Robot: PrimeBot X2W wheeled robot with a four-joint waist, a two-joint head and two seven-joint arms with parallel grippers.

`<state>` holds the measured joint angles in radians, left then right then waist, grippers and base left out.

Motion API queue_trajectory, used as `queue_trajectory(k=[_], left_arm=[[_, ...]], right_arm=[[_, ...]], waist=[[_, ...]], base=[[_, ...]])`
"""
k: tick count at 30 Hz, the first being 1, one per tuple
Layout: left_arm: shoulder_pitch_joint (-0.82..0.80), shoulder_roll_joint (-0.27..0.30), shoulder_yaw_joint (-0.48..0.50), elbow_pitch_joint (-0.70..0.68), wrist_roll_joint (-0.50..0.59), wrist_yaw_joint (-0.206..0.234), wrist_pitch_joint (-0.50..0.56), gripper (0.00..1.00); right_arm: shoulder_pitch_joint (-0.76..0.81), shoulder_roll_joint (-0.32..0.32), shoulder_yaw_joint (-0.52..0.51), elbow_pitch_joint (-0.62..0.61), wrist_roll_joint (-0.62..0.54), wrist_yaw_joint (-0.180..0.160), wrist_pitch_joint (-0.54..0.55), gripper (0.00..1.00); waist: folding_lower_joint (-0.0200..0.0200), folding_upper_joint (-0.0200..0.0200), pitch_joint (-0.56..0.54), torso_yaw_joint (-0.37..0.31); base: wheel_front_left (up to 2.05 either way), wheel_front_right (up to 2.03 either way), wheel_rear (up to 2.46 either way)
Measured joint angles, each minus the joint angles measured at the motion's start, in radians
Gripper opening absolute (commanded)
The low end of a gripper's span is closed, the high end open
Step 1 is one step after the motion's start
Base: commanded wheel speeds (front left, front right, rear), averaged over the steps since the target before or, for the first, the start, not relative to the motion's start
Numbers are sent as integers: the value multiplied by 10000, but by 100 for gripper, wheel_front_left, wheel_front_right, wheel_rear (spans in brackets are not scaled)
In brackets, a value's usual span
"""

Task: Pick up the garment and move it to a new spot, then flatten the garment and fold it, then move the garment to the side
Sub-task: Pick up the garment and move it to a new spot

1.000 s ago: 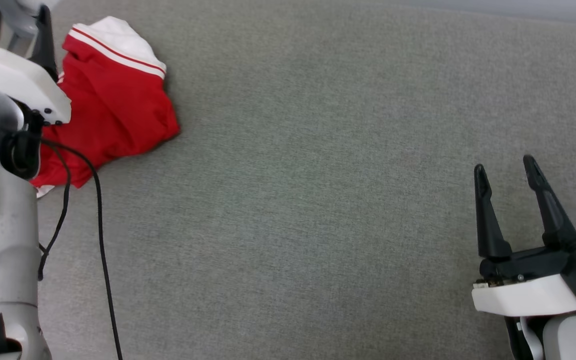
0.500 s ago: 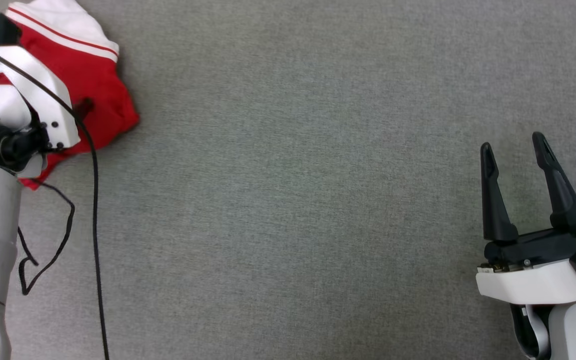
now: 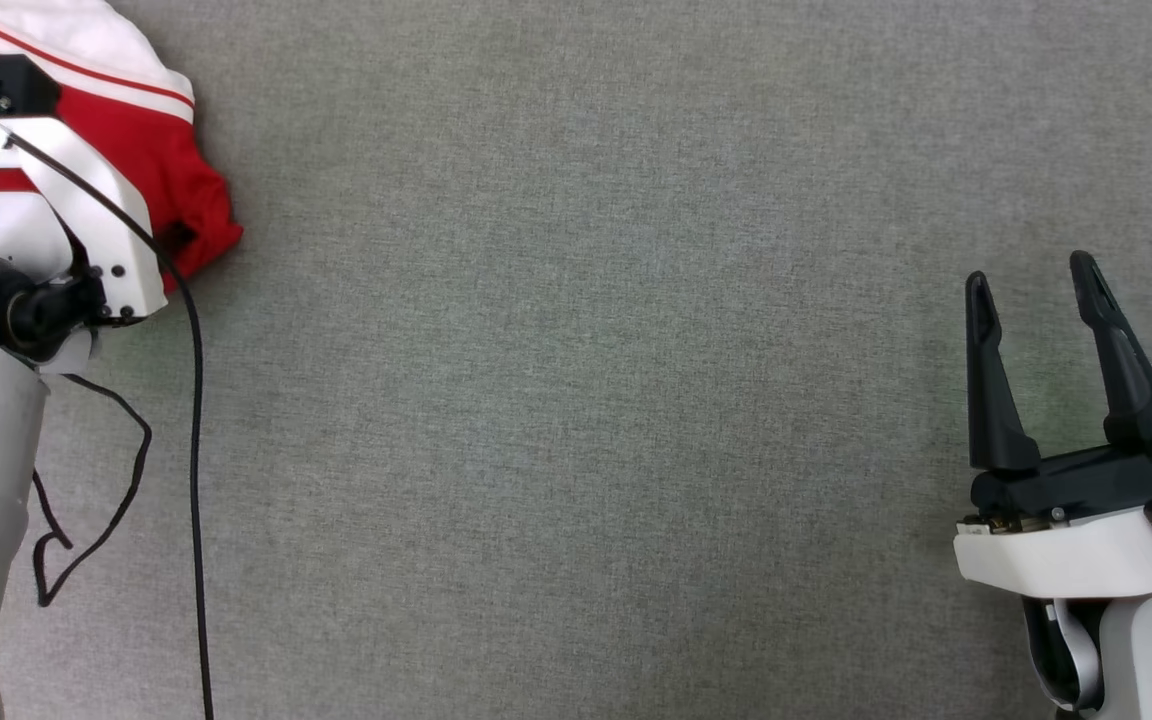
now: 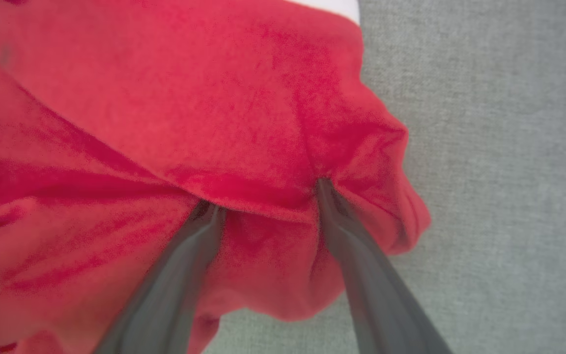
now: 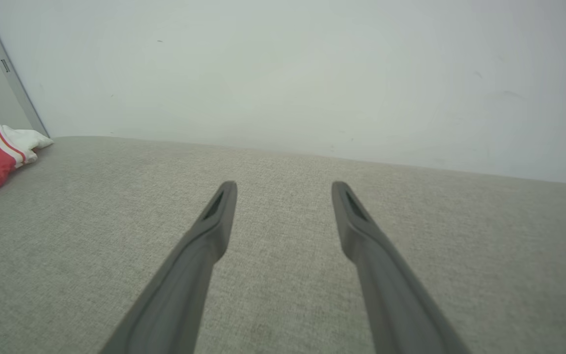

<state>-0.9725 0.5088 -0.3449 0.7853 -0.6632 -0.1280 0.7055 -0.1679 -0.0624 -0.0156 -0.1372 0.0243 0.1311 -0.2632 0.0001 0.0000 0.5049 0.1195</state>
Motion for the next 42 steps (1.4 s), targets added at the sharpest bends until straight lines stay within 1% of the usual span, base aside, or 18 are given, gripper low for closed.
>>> queue_trajectory(k=[4,9,12,13,14,21,28,38,42], left_arm=[[-179,121,-470,-25,-31,0,-575,0],[-553,604,-1133,-362,-71,-10,-1574,0],[-777,800,-1630,-660,-27,-10,-2173,0],[-859,830,-1774,-769,4,-10,-2353,0],[-1095,853,-2347,-1154,82,-10,-2729,0],[-1395,732,-3672,-2220,228,-10,-3275,0],[-1584,178,-4970,-3229,322,-10,-3753,0],[-1614,-1097,-6895,-4038,-48,-12,-4552,0],[-1683,-1419,-7666,-4266,-255,-12,-4863,0]], right_arm=[[-22,6,-13,75,29,0,0,100],[-8,31,17,190,136,0,0,100],[36,56,48,282,217,0,0,100],[52,63,59,316,240,0,0,100],[131,84,84,382,305,0,0,100],[325,98,79,462,644,0,0,100],[538,104,-17,502,949,0,2,100],[755,107,-253,587,1164,0,0,100],[781,105,-477,573,1223,0,0,100]], waist=[[0,0,-161,-7],[0,0,-550,7],[0,0,-863,10],[0,0,-972,10],[-1,0,-1321,0],[-1,0,-2013,-237],[-1,0,-2368,-930],[-2,0,-2742,-2257],[-1,0,-2806,-2750]], base=[[0,0,0],[0,0,0],[0,0,0],[0,0,0],[0,0,0],[0,0,0],[0,0,0],[0,0,0],[0,0,0]])
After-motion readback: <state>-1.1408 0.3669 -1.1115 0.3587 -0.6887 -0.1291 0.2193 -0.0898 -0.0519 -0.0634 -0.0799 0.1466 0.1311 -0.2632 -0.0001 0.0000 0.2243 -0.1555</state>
